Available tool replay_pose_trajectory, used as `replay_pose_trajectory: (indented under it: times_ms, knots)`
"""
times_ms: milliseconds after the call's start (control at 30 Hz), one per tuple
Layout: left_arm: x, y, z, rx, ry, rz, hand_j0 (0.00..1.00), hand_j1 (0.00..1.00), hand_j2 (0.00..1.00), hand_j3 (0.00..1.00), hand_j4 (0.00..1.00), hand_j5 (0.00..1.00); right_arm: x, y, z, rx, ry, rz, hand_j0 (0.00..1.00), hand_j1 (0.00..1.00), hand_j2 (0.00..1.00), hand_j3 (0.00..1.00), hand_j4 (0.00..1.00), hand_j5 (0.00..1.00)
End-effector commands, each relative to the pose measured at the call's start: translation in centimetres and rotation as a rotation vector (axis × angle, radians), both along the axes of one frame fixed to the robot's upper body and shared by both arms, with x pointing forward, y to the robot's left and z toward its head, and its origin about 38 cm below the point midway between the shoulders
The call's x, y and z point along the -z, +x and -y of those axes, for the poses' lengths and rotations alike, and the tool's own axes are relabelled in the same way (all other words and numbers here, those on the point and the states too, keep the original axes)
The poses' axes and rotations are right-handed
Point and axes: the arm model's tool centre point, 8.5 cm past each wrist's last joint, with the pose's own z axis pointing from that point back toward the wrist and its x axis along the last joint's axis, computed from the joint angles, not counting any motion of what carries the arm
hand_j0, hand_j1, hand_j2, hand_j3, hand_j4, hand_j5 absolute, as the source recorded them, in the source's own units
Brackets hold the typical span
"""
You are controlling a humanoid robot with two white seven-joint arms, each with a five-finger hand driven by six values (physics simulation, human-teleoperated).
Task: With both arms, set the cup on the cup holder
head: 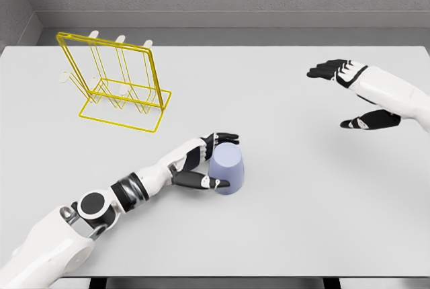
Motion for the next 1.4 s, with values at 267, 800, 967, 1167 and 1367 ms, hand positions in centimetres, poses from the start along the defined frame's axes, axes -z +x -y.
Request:
replay_pose_trajectory:
  times_ms: [267, 800, 967, 1167, 1367]
  knots:
    - [-0.2, 0.2, -0.1, -0.007, -0.006, 0.007, 0.62, 0.62, 0.62, 0.62, 0.62, 0.62, -0.1, 0.0, 0.0, 0.0, 0.008, -0.002, 1.0, 1.0, 1.0, 1.0, 1.0, 1.0]
    - [-4.4, 0.3, -2.0, -0.036, -0.085, 0.079, 0.62, 0.62, 0.62, 0.62, 0.62, 0.62, -0.1, 0.0, 0.0, 0.0, 0.009, -0.001, 1.0, 1.0, 1.0, 1.0, 1.0, 1.0]
    - [-5.7, 0.3, -4.1, -0.043, -0.07, 0.097, 0.62, 0.62, 0.62, 0.62, 0.62, 0.62, -0.1, 0.0, 0.0, -0.001, 0.007, 0.0, 1.0, 1.0, 1.0, 1.0, 1.0, 1.0]
    - [-7.8, 0.8, -5.8, -0.071, -0.088, 0.139, 0.62, 0.62, 0.62, 0.62, 0.62, 0.62, -0.1, 0.0, 0.0, -0.001, 0.007, 0.0, 1.0, 1.0, 1.0, 1.0, 1.0, 1.0]
    - [-8.6, 0.9, -6.8, -0.078, -0.078, 0.151, 0.62, 0.62, 0.62, 0.62, 0.62, 0.62, -0.2, 0.0, 0.1, 0.0, 0.007, 0.001, 1.0, 1.0, 1.0, 1.0, 1.0, 1.0]
